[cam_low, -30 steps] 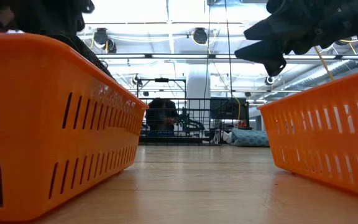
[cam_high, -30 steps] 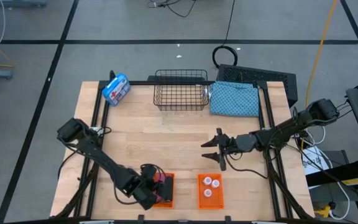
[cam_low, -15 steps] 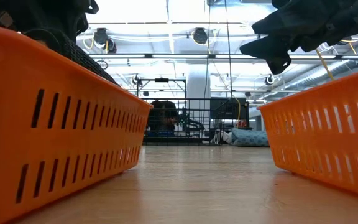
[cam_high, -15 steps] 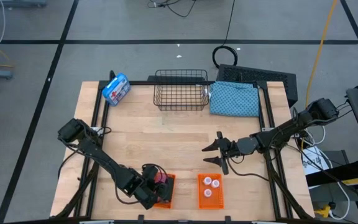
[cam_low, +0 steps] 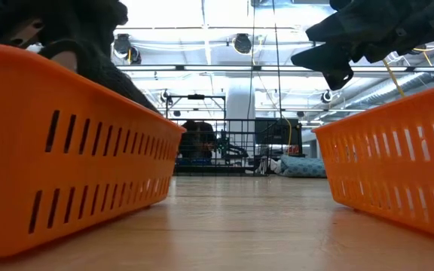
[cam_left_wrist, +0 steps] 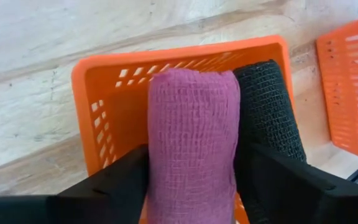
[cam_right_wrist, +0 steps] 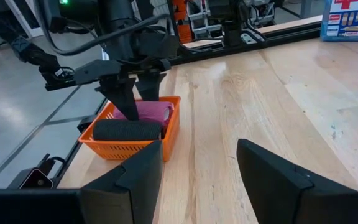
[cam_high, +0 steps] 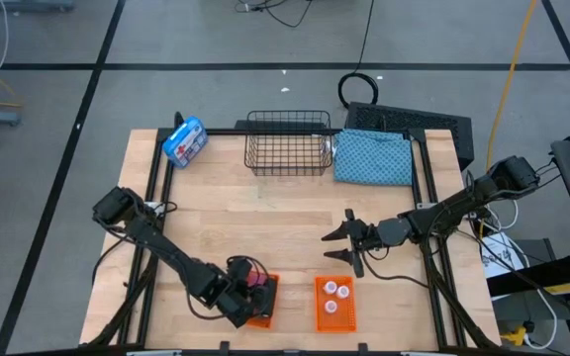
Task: Pick & Place Medicine items
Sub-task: Put the pink bandage into the left orange basket, then put the blue patient gown into the black wire basket
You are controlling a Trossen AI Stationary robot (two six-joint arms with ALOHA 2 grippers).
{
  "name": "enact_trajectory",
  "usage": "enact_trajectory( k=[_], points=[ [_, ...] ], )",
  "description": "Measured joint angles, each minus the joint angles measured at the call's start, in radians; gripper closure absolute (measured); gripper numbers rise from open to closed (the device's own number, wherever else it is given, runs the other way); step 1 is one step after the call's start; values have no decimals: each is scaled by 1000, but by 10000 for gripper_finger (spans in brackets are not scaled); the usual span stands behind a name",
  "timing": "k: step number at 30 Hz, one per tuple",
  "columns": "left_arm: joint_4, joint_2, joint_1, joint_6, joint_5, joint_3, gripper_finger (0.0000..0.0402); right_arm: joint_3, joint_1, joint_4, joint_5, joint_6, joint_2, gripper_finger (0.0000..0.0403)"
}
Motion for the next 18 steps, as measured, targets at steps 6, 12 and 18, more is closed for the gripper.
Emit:
enact_trajectory(
  k=[6, 12, 18],
  points=[
    [0, -16, 10, 20, -25, 0, 102, 0, 0, -15, 0, 0, 0, 206],
    [-6, -68, 15, 78, -66, -1, 101, 0, 0, -21, 0, 0, 0, 206],
    [-13, -98, 16, 111, -100, -1, 100, 0, 0, -22, 0, 0, 0, 206]
  ],
)
